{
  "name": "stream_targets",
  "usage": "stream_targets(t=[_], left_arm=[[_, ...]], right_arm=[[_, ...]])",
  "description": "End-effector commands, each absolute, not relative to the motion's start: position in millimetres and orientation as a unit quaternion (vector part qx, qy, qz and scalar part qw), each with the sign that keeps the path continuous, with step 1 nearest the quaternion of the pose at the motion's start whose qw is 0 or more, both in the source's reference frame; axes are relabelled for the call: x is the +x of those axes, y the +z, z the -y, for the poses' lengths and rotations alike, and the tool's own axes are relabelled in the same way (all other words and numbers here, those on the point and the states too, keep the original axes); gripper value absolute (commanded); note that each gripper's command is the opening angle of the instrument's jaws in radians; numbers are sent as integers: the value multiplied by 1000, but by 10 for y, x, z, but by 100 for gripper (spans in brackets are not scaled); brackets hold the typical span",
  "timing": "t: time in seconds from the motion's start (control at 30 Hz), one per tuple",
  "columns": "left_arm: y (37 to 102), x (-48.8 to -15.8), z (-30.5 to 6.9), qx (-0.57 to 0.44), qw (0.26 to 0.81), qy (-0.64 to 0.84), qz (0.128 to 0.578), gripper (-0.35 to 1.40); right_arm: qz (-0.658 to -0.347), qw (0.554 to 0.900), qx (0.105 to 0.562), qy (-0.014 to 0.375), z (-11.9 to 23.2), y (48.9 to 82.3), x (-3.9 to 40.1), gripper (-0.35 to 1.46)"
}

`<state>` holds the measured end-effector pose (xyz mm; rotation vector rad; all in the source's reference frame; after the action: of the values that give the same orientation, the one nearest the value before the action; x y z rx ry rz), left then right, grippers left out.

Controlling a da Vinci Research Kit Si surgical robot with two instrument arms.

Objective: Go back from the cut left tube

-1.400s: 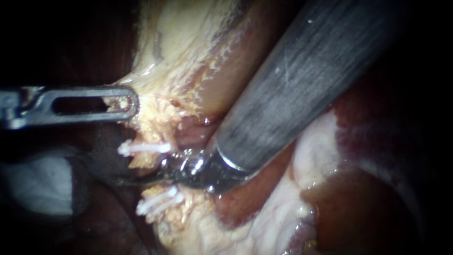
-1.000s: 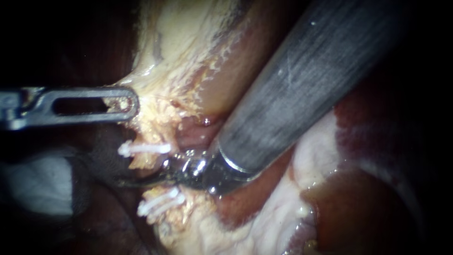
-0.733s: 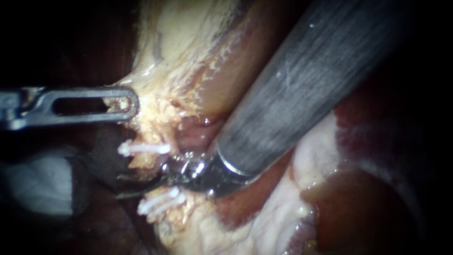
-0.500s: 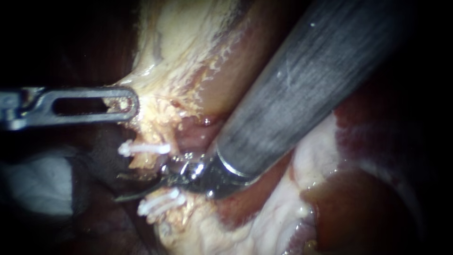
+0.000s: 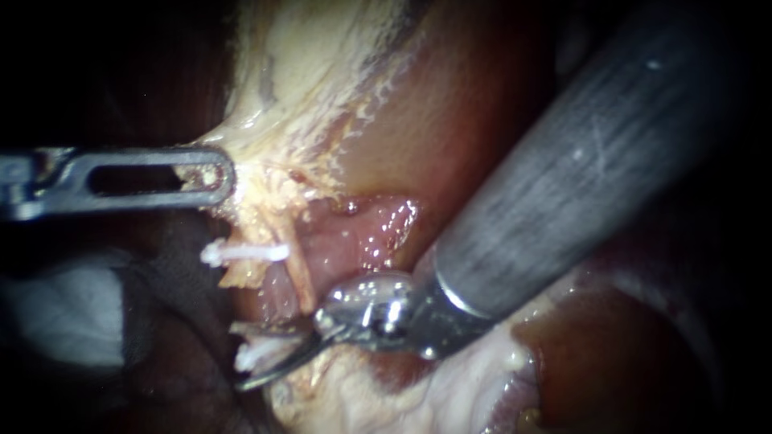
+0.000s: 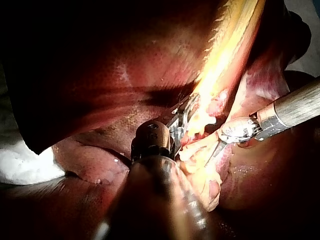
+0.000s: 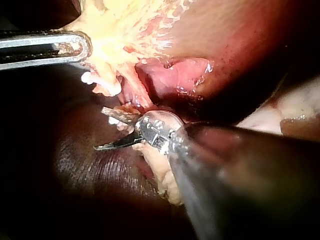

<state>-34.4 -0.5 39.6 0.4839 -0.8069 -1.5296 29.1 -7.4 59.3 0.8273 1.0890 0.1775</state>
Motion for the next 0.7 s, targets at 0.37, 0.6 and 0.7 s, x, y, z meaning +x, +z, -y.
stream_targets(t=[0.37,0.6,0.7], left_arm=[[399,-341,4,210,623,-666,351,-35],[400,-342,3,210,623,-666,351,-35],[400,-342,3,210,623,-666,351,-35]], right_arm=[[-527,790,308,59,47,553,209,141],[-538,797,269,56,20,519,156,143],[-541,798,258,60,11,505,138,143]])
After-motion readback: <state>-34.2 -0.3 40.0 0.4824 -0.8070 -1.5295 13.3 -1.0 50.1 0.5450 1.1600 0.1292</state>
